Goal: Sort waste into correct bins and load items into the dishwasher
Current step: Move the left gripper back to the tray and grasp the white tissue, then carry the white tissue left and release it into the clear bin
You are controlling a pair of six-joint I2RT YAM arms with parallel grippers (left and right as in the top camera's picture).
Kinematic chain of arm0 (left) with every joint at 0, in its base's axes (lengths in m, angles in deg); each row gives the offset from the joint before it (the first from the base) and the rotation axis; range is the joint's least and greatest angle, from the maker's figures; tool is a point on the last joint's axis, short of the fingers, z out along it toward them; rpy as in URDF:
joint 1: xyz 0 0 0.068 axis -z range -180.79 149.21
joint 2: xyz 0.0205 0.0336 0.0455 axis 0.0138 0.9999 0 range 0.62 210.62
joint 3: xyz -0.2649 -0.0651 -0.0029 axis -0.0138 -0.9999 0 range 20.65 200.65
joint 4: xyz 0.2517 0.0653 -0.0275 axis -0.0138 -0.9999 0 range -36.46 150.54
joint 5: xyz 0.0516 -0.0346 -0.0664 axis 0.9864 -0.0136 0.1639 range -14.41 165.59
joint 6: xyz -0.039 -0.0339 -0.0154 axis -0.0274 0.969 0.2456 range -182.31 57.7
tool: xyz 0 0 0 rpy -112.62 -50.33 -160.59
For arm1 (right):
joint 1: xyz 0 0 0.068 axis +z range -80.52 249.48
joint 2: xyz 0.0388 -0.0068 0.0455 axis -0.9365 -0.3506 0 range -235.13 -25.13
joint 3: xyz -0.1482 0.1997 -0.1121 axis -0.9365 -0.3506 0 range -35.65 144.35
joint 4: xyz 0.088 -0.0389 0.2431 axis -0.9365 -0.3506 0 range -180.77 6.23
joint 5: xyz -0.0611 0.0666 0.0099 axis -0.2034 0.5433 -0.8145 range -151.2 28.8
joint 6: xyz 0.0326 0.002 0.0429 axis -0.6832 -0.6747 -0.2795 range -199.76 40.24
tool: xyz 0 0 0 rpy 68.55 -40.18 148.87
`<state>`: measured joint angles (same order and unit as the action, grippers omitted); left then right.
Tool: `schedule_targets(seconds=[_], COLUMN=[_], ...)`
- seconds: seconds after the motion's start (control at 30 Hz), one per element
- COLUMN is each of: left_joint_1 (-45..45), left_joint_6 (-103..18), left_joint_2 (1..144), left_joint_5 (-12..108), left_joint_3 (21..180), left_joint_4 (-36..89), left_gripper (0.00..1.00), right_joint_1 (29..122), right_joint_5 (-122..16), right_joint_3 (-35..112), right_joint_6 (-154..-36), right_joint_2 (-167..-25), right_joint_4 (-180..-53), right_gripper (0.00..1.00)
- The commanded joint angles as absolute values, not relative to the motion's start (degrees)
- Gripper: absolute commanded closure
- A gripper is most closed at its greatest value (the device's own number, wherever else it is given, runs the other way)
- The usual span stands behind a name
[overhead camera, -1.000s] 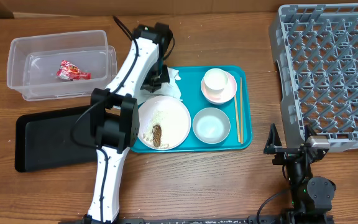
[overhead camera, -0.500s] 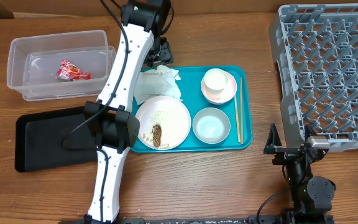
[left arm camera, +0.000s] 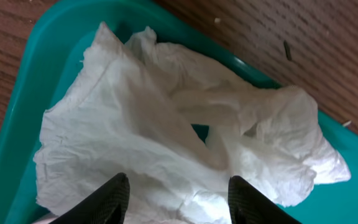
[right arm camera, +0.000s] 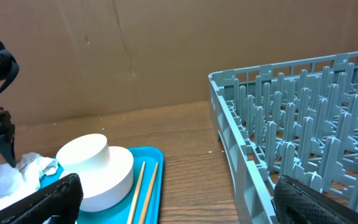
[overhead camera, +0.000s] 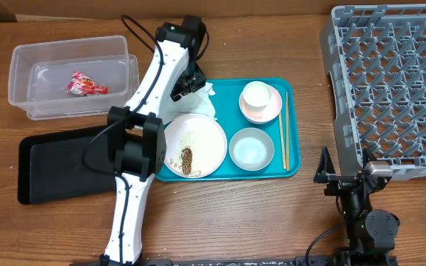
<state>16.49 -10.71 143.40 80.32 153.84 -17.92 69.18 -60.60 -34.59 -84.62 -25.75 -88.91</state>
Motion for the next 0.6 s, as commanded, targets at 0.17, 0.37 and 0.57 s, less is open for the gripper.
schedule_targets(seconds=[0.17, 0.37, 0.57], left_joint_1=[15.85, 15.85, 15.85], left_joint_6=[-4.77, -3.94, -3.94], left_joint_2=[143.78, 143.78, 143.78], left_joint_5=[81.76, 81.76, 83.09], left_joint_3=[153.40, 153.05, 152.50], left_joint_4=[-15.12, -14.16, -14.16], left_gripper=[0.43, 0.45, 0.50], right_joint_1=[69.07, 69.07, 69.07], right_joint_5=[-61.15, -61.15, -61.15], right_joint_3=[-35.18, -35.18, -35.18], right_joint_6=[-84.42, -84.42, -84.40], right_joint_2=[-25.29, -25.29, -25.29], right_joint_4=[-88.61, -88.61, -88.61], right_gripper=[0.00, 0.00, 0.00])
